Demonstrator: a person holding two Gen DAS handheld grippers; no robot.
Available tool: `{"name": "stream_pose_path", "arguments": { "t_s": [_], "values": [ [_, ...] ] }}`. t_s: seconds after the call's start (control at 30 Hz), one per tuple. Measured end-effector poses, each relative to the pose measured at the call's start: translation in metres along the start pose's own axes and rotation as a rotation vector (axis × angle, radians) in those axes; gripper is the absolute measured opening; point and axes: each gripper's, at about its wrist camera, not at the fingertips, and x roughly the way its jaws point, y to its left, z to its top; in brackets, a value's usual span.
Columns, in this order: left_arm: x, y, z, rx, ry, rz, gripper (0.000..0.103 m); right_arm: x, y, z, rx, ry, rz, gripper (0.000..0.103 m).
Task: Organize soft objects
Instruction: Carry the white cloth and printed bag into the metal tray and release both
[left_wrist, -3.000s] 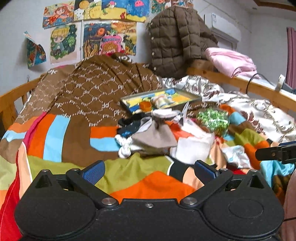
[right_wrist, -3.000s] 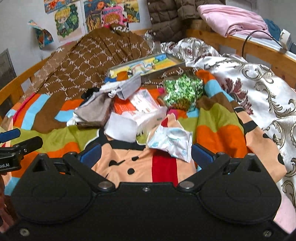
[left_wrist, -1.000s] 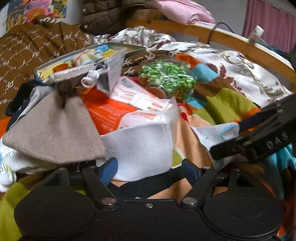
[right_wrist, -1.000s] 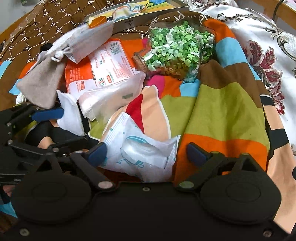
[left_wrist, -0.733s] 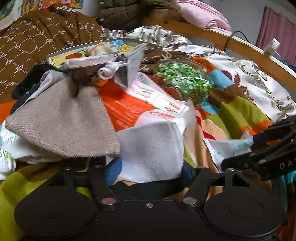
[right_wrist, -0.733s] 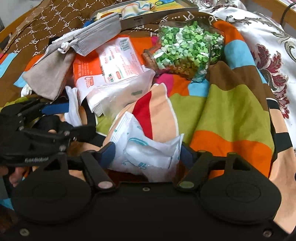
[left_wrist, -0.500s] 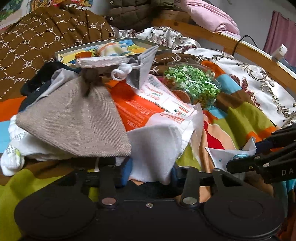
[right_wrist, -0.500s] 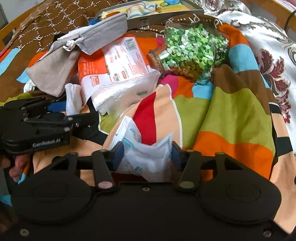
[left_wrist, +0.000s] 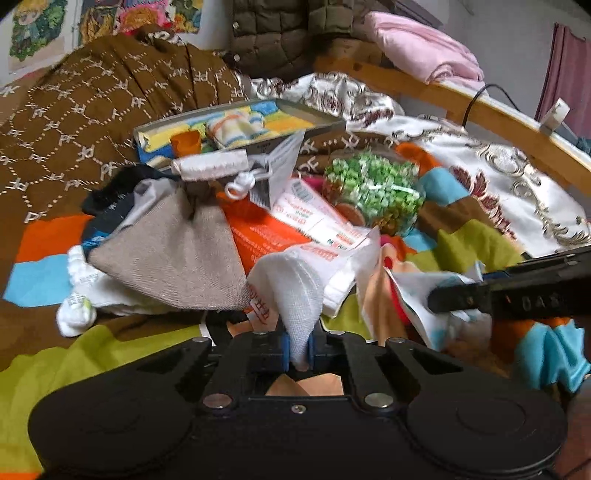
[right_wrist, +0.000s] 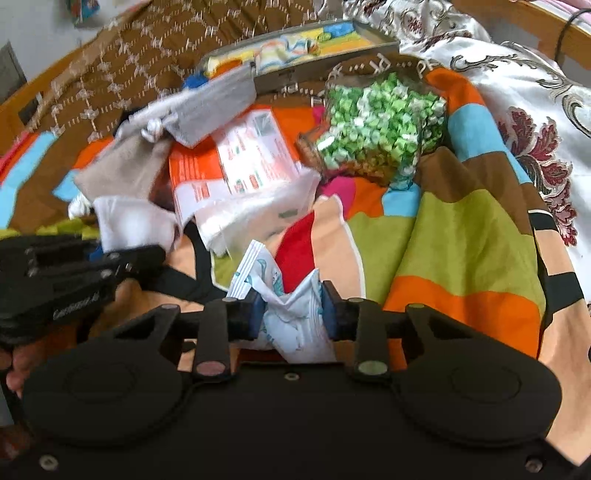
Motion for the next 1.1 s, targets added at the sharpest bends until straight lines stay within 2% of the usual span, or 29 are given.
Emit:
{"name": "stream_pose_path", "arguments": {
  "t_s": [0.13, 0.3, 0.47, 0.63, 0.8, 0.93, 1.1],
  "values": [
    [-0.023, -0.004, -0.001, -0.058, -0.039, 0.003, 0.009, -0.017, -0.003, 0.001, 0.035, -0.086, 0.07, 0.024],
    [-0.052, -0.018, -0.001, -0.055, -0.118, 0.026, 0.009, -0.034, 0.0, 0.002, 0.034, -0.169, 0.113, 0.024],
    [-0.073, -0.028, 0.007, -0.04, -0.185, 0.039, 0.009, -0.052, 0.003, 0.002, 0.037, -0.265, 0.141, 0.024],
    [-0.089, -0.03, 0.02, -0.076, -0.252, 0.014, 0.009, -0.074, 0.005, 0.003, 0.017, -0.4, 0.138, 0.024],
    [-0.094, -0.027, 0.033, -0.095, -0.274, 0.034, 0.009, -0.087, 0.003, 0.008, 0.039, -0.493, 0.154, 0.024],
    [-0.093, -0.019, 0.05, -0.15, -0.271, 0.042, 0.009, -0.093, 0.0, 0.011, 0.06, -0.538, 0.166, 0.024],
    [-0.087, -0.02, 0.082, -0.114, -0.271, 0.083, 0.009, -0.101, -0.005, 0.017, 0.081, -0.602, 0.177, 0.024]
  ]
}}
